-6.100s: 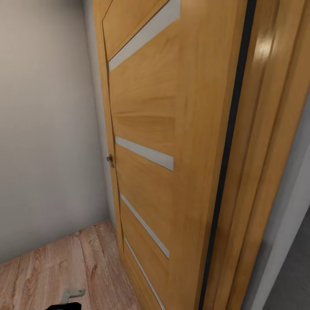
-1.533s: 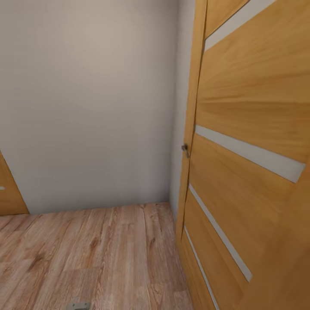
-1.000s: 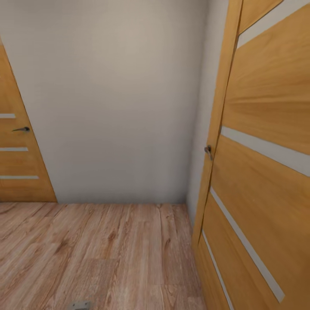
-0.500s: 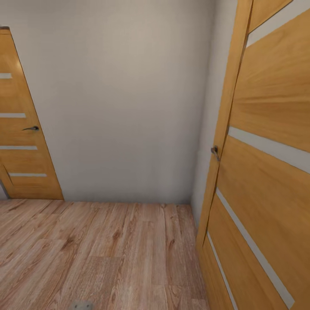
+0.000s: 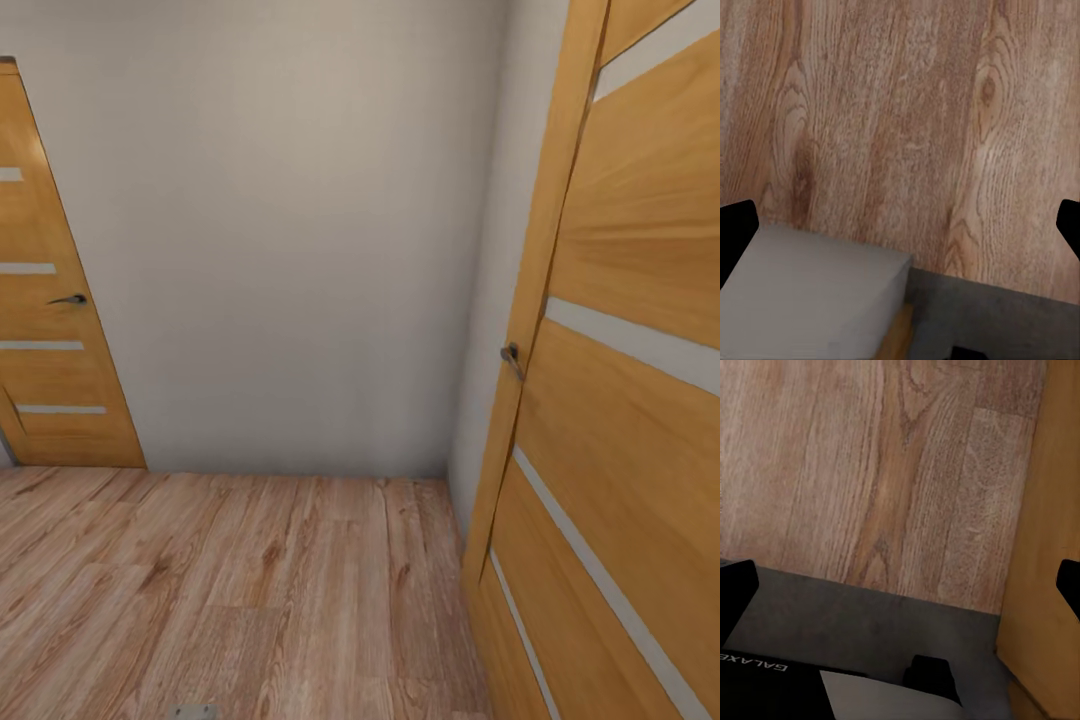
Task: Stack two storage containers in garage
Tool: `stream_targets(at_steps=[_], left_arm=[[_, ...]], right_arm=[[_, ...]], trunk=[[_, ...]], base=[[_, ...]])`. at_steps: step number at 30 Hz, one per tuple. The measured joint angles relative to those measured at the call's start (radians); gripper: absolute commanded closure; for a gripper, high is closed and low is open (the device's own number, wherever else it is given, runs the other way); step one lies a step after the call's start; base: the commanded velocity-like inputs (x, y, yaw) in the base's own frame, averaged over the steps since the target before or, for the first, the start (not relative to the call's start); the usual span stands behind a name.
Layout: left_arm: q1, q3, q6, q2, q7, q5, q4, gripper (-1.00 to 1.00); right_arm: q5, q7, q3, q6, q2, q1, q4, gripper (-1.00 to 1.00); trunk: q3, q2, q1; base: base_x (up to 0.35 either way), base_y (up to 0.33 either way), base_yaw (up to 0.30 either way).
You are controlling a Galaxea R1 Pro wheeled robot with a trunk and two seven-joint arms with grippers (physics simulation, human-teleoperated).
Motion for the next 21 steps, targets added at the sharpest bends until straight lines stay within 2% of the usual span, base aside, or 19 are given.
stream_targets(at_steps=[8,21], left_arm=[[0.0,0.0,0.0,0.0,0.0,0.0,0.0,-1.0],[0.0,-0.001,0.0,-0.001,0.0,-0.002,0.0,-1.0]], right_arm=[[0.0,0.0,0.0,0.0,0.0,0.0,0.0,-1.0],[0.0,0.0,0.0,0.0,0.0,0.0,0.0,-1.0]], trunk=[[0.0,0.0,0.0],[0.0,0.0,0.0]], base=[[0.319,0.097,0.0],[0.338,0.007,0.0]])
